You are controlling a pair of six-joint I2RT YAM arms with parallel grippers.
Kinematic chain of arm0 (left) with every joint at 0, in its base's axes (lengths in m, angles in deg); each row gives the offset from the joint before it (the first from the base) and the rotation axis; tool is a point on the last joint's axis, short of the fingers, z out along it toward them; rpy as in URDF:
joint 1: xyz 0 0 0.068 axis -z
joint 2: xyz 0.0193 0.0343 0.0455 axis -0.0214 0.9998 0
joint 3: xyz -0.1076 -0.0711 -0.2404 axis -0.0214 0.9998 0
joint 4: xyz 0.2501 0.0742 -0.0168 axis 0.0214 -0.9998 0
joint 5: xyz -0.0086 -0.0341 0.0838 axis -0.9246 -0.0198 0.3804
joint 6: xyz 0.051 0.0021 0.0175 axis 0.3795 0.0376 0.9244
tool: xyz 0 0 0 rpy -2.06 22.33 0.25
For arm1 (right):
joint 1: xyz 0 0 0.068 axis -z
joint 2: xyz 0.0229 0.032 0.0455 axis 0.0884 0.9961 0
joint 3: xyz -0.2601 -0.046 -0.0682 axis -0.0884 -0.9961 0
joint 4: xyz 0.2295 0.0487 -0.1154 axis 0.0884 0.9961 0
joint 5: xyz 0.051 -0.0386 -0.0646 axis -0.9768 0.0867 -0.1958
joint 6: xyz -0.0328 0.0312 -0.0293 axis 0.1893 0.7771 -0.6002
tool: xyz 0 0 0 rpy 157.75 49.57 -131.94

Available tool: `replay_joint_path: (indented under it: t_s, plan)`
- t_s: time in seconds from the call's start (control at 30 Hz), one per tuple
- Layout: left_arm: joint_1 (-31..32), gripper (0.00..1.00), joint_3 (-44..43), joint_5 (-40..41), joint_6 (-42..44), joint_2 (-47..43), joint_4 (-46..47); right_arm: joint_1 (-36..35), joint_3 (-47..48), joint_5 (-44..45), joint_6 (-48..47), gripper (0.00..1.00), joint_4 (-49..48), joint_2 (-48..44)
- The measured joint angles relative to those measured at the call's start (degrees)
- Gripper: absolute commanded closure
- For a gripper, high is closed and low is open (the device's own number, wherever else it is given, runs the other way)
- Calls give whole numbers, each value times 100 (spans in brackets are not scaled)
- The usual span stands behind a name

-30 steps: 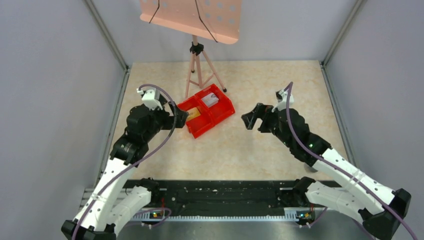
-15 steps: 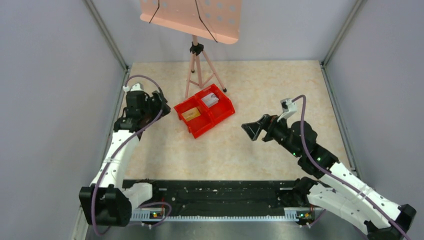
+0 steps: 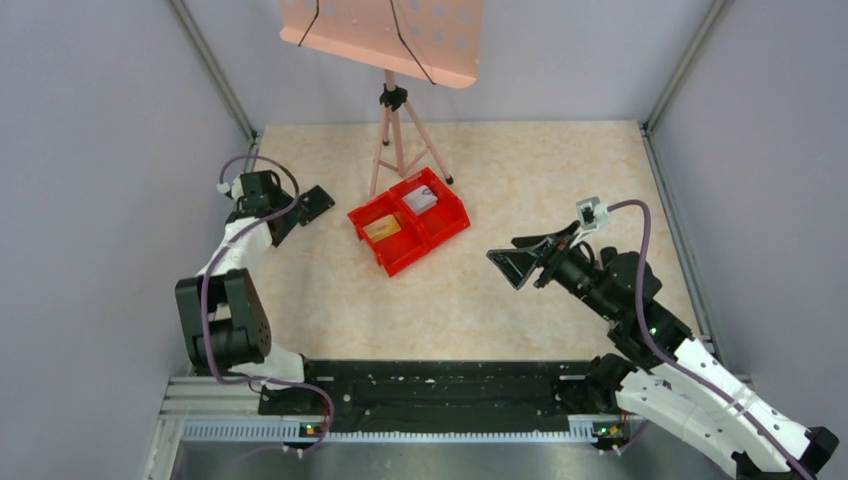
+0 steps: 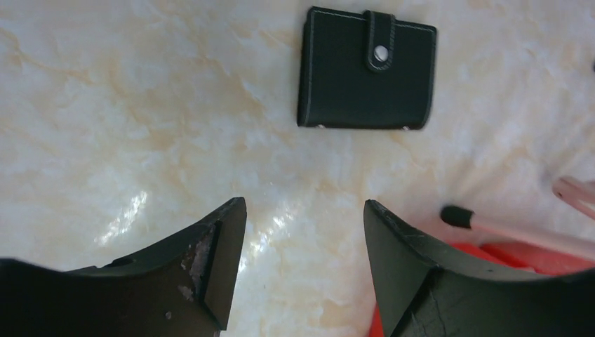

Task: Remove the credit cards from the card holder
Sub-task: Pick up the card holder from the center of the board.

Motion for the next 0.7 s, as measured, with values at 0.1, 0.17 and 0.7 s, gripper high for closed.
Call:
replay_joint_path:
  t_s: [0.1,0.17,0.7]
  plan:
    - [-140,41,-199,24,-114,647,140,0,0,-85,0,10,-7,-4]
    - [-229,43,-321,-28,-184,1038,216,0,0,-105,-2,10,-7,-46]
    - [-588,50,-1058,-1021,-345,2415,627,0,0,-116,-9,10,142,-232]
